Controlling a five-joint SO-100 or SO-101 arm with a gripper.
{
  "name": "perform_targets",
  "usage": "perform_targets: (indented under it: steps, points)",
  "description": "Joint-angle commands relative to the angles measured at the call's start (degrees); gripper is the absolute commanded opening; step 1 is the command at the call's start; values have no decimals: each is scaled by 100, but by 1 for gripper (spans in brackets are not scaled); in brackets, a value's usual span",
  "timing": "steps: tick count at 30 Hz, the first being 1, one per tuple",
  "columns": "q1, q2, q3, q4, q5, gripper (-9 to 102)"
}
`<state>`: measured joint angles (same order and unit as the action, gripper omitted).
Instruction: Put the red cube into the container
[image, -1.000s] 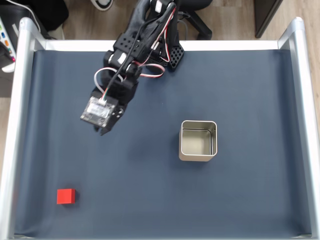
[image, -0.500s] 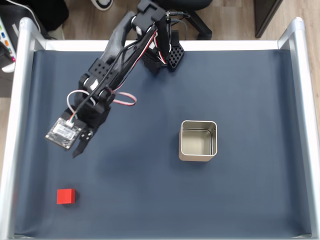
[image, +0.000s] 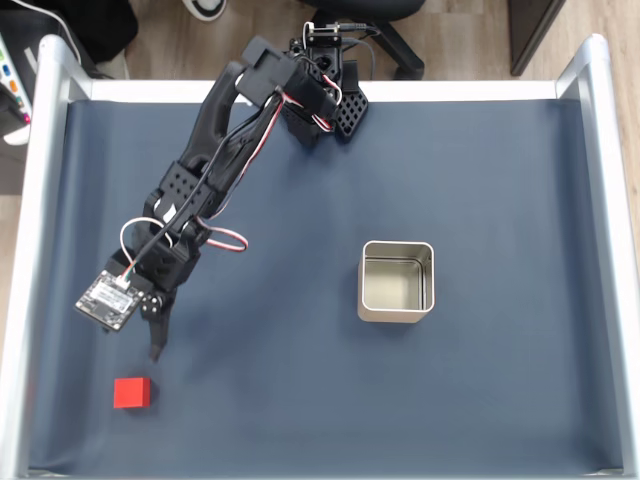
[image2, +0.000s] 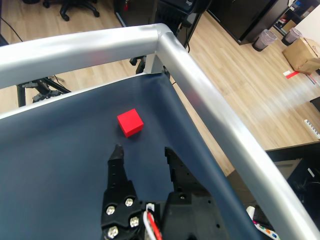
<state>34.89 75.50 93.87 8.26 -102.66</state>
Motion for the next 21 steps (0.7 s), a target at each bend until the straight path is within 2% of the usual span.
perform_targets:
  steps: [1,6,21]
  points:
    - [9,-158,-387,-466,176,35]
    - [-9,-756,-773,-1028,272,39]
    - [-202,-1986,-1441,-2259,202,40]
